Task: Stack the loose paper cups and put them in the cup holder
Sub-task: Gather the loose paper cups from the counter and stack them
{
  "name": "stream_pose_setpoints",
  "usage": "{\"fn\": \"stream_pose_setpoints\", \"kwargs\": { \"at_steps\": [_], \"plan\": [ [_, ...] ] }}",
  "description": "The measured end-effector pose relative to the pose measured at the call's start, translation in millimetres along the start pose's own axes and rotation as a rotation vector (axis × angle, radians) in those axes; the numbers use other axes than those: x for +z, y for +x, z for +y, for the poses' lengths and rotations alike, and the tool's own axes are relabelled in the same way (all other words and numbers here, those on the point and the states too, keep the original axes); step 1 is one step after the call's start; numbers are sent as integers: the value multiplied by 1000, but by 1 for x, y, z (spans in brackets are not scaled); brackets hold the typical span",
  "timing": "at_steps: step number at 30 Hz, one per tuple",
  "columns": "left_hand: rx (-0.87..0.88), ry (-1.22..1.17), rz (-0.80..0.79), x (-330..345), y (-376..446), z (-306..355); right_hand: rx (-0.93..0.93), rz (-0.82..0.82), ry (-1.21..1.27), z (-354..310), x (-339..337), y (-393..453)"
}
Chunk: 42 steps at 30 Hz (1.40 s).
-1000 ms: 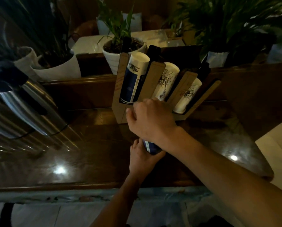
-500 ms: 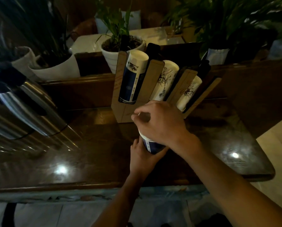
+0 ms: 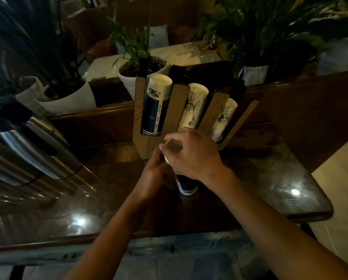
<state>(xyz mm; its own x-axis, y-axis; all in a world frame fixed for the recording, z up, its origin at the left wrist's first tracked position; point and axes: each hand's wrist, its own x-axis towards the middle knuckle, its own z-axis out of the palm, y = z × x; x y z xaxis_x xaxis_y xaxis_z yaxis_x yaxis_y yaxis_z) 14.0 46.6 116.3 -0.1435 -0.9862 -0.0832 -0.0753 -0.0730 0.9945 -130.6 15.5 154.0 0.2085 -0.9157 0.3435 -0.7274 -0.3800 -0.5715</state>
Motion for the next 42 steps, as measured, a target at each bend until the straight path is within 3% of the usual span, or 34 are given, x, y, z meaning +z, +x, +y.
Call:
{"fn": "stream_pose_setpoints", "kwargs": {
  "at_steps": [2, 6, 9, 11, 16, 20, 23, 27, 31, 33, 36, 39, 42],
  "plan": [
    [87, -64, 55, 7, 0, 17, -8, 13, -30, 0, 1, 1],
    [339, 202, 226, 29, 4, 32, 1, 19, -16, 1, -1, 3],
    [448, 291, 312, 43, 11, 31, -108, -92, -281, 1, 5, 6],
    [465, 270, 342, 50, 12, 30, -100, -104, -305, 3, 7, 8],
    [511, 377, 423, 54, 14, 20, 247, 6, 571, 6, 2, 3],
    [521, 548, 407, 53, 15, 18, 487, -2, 1042, 12, 5, -1],
    [472, 713, 380, 49, 15, 19, 559, -110, 1128, 22, 6, 1],
    [453, 841, 330, 47, 11, 24, 493, -215, 1191, 32, 13, -2],
    [423, 971, 293, 43, 10, 27, 607, -33, 1319, 37, 33, -12],
    [412, 998, 277, 38, 11, 27, 587, -2, 1175, 44, 41, -19],
    [312, 869, 269, 27, 12, 27, 530, -157, 801, 55, 42, -38],
    [72, 371, 347, 9, 6, 19, 663, -137, 828, 67, 39, -64],
    [-181, -48, 437, 0, -5, 2, 750, 6, 856, 81, 39, -81]
  ]
}}
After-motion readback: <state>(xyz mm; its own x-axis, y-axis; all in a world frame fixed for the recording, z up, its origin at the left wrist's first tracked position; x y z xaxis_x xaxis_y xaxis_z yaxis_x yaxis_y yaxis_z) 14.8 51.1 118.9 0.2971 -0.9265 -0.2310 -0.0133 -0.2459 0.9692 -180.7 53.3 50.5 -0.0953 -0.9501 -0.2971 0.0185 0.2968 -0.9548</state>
